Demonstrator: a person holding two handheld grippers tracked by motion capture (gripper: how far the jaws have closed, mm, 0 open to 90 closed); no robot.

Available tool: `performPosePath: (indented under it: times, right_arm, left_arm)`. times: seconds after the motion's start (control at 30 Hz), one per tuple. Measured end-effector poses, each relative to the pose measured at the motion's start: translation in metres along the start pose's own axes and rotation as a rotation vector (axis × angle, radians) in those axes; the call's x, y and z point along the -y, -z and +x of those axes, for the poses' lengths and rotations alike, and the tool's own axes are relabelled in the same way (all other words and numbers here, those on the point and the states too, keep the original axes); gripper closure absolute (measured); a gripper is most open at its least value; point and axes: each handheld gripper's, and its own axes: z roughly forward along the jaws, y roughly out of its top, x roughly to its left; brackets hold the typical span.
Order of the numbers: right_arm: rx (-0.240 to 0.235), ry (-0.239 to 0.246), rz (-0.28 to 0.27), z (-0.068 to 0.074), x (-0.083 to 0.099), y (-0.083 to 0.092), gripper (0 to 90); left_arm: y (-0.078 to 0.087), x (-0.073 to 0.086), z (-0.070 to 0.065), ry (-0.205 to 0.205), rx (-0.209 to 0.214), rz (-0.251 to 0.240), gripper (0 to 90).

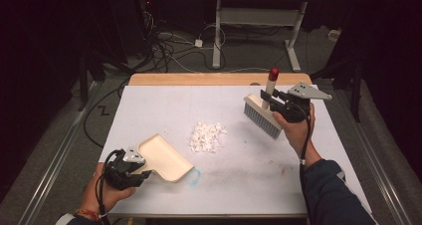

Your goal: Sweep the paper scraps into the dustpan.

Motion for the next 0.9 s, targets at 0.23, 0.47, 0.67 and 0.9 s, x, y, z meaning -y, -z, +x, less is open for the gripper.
performPosePath:
  times: [0.23, 0.47, 0.67, 0.9]
  right_arm:
    - [0.022, -0.011, -0.015, 0.010, -0.006, -0.036, 70.7]
    - [0.025, -0.003, -0.009, 0.035, -0.001, -0.067, 70.7]
    - [0.022, 0.043, 0.027, 0.052, 0.005, -0.083, 70.7]
    - [-0.038, 0.018, 0.037, 0.063, 0.014, -0.085, 70.7]
  left_arm:
    - [-0.003, 0.000, 0.004, -0.001, 0.017, 0.010, 63.6]
    - [-0.006, 0.000, 0.003, -0.007, 0.022, 0.017, 63.5]
    - [-0.008, 0.001, 0.004, 0.004, 0.030, 0.019, 63.5]
    - [-0.009, -0.001, 0.001, -0.014, 0.023, 0.023, 63.5]
